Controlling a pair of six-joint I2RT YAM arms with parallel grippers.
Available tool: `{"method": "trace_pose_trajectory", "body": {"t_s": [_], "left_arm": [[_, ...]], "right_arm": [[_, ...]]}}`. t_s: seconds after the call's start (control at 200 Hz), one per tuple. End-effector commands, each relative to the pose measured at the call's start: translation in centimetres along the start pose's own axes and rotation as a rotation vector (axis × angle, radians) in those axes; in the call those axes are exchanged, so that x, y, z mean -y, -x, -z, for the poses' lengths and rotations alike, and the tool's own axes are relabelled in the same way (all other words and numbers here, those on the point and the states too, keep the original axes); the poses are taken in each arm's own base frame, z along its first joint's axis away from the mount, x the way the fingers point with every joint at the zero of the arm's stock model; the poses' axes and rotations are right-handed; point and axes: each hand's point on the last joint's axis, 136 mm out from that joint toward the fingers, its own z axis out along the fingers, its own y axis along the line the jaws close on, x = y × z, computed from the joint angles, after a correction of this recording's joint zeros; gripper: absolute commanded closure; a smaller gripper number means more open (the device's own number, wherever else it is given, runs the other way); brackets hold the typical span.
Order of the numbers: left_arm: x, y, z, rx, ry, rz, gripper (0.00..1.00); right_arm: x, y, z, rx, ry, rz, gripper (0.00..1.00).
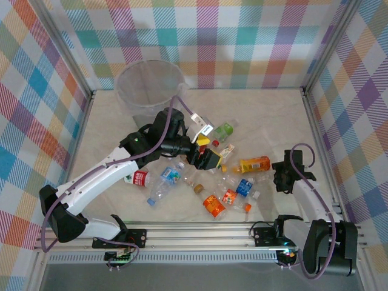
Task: Put the plastic bottles in the bin
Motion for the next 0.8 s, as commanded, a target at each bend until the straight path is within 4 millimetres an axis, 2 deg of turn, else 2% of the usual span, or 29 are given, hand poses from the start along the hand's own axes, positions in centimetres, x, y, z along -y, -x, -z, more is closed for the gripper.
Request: {"method": "trace_pose_trajectory", "body": {"t_s": [0.0, 0.275, 0.56, 0.695, 0.795], "left_arm": [[1.0, 0.0, 0.0, -0.012, -0.028, -0.019, 0.00], [1.1, -0.1, -0.1, -0.018, -0.030, -0.020, 0.00], [1.0, -0.1, -0.1, -0.019, -0.027, -0.020, 0.00], [1.0, 0.0, -0.1, -0.018, -0.027, -0.020, 0.00], [1.0, -0.1, -0.2, -0.019, -0.026, -0.018, 0.00]], "right_arm": [[-0.1, 1.4, 0.8, 0.053, 0.005, 0.030, 0.34], [-1.5, 5.1, 3.2, 0.166, 0.019, 0.077, 0.37], [-4.5, 10.2, 9.3, 0.417, 0.001, 0.251, 0.39], [-6.6, 11.3, 11.7, 0.481, 0.046, 0.320, 0.39], [-9.0, 10.5, 12.4, 0.439, 0.134, 0.387, 0.39]]}}
